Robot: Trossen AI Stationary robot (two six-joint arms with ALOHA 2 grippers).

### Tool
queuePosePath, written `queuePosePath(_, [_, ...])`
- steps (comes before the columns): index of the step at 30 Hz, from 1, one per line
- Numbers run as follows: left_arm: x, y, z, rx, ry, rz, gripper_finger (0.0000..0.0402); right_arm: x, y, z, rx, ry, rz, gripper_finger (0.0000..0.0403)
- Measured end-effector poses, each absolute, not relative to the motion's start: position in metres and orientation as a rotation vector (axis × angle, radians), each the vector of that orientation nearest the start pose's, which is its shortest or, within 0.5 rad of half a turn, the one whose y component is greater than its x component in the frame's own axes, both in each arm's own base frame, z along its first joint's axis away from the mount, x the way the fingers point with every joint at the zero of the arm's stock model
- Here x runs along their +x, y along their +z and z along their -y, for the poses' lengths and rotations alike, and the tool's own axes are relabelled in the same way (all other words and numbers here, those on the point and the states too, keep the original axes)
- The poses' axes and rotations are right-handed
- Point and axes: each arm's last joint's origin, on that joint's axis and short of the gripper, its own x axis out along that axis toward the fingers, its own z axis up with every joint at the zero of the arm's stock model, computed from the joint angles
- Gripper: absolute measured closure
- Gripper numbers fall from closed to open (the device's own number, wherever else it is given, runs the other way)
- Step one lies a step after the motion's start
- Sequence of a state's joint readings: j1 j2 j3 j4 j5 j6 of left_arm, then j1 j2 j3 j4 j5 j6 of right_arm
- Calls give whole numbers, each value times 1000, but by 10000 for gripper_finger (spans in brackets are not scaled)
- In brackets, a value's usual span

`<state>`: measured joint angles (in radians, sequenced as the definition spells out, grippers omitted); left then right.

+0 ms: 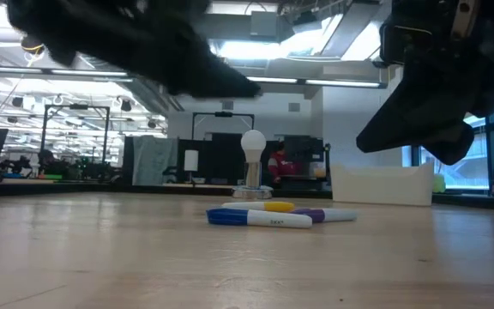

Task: Pick & Place Markers
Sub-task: Put the small yellow highlighter pen into the orange bin

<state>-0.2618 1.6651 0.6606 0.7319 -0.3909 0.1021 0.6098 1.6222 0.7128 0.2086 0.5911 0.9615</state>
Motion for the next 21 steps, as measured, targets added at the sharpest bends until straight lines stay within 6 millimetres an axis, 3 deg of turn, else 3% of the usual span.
queuePosePath(5, [337, 127, 52, 178, 182, -307, 265, 257, 152, -158, 551, -275, -506, 385])
queuePosePath(9, [346, 103, 41, 141, 206, -377, 265, 257, 152, -158, 580, -290, -497, 385])
queuePosePath(14, [351, 90, 38, 24, 102, -496, 265, 257, 152, -159, 599, -283, -505, 385])
queuePosePath(21, [356, 88, 32, 14, 160, -660, 283, 255, 151, -161, 612, -264, -526, 385])
